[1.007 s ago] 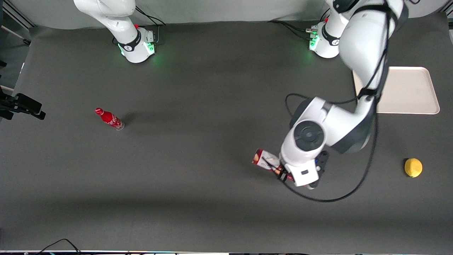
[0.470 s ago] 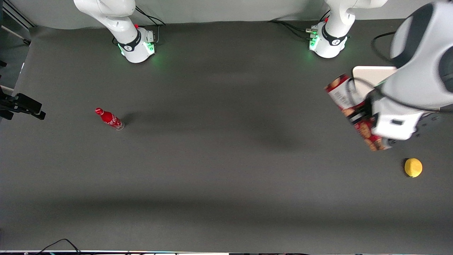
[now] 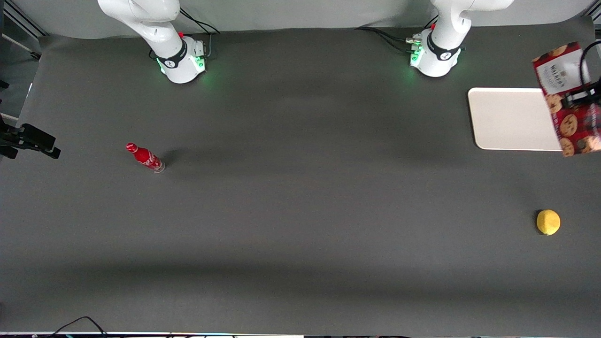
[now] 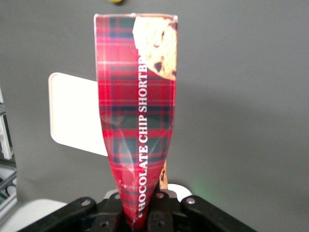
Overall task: Place red cookie box on tray
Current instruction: 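Lower the upright cookie box onto the tray's edge and open the gripper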
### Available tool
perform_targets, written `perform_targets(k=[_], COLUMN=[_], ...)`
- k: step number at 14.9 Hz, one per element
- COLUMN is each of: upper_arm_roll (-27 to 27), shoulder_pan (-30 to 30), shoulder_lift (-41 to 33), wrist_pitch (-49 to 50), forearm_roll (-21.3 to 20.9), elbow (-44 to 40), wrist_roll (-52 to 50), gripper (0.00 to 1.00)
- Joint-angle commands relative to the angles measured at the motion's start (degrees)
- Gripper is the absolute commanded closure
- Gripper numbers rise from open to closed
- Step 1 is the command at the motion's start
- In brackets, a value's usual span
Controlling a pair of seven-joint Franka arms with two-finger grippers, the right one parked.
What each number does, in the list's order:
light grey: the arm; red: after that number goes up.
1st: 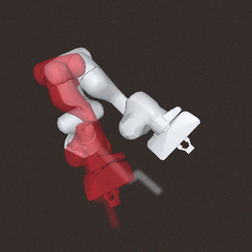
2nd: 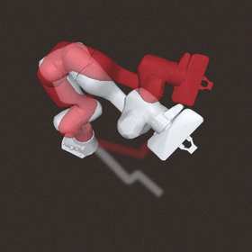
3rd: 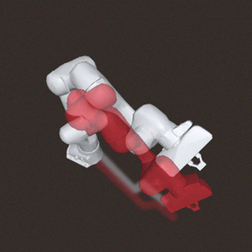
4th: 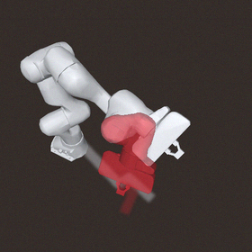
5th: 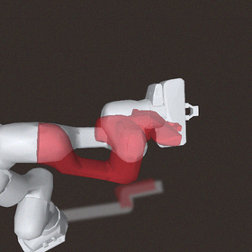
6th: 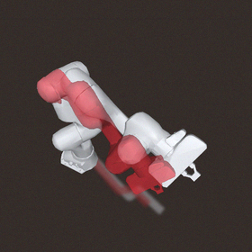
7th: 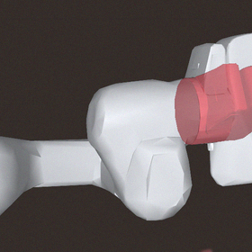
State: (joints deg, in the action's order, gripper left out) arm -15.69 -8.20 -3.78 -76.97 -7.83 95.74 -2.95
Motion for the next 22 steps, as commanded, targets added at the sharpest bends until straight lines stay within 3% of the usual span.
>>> perform_targets(k=[1, 3, 7, 10, 12, 16, 22], upper_arm_roll=[-8.80, -13.90, -29.80, -37.73, -39.85, -40.04, -39.77], shoulder_pan=[-0.94, -0.33, -0.24, -0.15, 0.81, 4.49, 7.49], shoulder_lift=[-13.78, -15.02, -11.61, -3.73, 2.53, 10.35, 20.03], wrist_pitch=[-13.00, -20.81, -40.92, -55.43, -63.00, -70.05, -74.64], forearm_roll=[-4.99, -10.51, -15.09, -15.99, -14.50, -5.91, 14.13], elbow=[23.50, 30.44, 39.59, 42.69, 42.60, 42.69, 42.69], wrist_roll=[9.33, 14.26, 27.00, 34.29, 40.53, 51.52, 69.37], gripper=[1.00, 1.00, 1.00, 1.00, 1.00, 1.00, 1.00])
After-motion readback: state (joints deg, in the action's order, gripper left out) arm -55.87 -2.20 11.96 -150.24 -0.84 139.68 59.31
